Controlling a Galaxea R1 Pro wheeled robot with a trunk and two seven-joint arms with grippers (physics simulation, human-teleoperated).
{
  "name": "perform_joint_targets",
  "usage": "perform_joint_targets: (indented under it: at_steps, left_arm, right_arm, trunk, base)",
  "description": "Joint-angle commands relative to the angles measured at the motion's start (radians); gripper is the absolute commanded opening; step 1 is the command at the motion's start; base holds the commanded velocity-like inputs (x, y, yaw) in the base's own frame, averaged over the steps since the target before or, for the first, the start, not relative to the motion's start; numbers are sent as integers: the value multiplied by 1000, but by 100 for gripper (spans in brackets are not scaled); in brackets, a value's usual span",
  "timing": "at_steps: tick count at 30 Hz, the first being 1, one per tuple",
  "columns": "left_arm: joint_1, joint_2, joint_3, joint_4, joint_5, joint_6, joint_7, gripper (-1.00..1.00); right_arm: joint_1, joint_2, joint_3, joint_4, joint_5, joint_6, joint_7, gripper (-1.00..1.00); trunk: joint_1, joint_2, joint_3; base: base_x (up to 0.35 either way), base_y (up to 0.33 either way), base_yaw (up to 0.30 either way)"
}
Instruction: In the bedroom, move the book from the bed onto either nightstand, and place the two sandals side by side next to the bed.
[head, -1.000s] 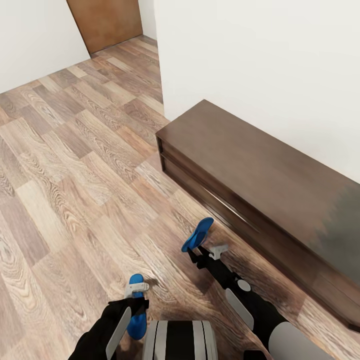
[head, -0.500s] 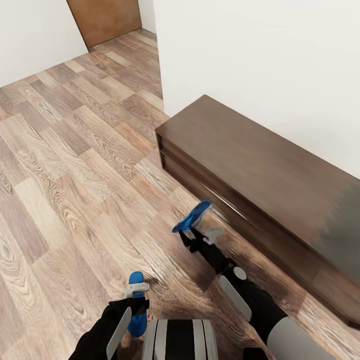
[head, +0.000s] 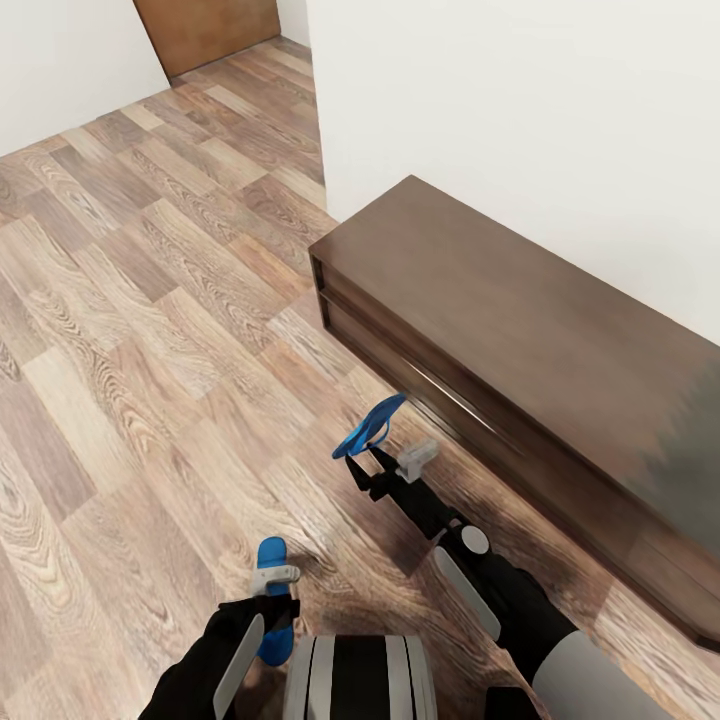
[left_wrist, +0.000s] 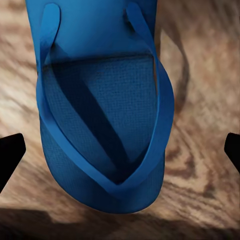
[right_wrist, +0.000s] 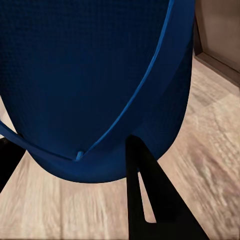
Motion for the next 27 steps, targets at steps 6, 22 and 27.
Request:
perform_joint_targets:
  at_steps: [6,22,27]
  left_arm:
    - [0,1,-2,-1,11,3,9,100]
    - [0,3,-1,-1,9,-61,9,100]
    - [0,3,-1,0,9,-61,9,100]
  right_arm:
    - [-1,-2,2,0,-12,8,6,-100]
    - [0,-4,1,-1,-15,12,7,-100]
    - [0,-4,1,-1,-15,12,7,-100]
  trunk:
    - [0,0,-1]
    - [3,-2,-32]
    - [3,-2,-32]
  base:
    - [0,0,0]
    - [0,0,0]
    - [0,0,0]
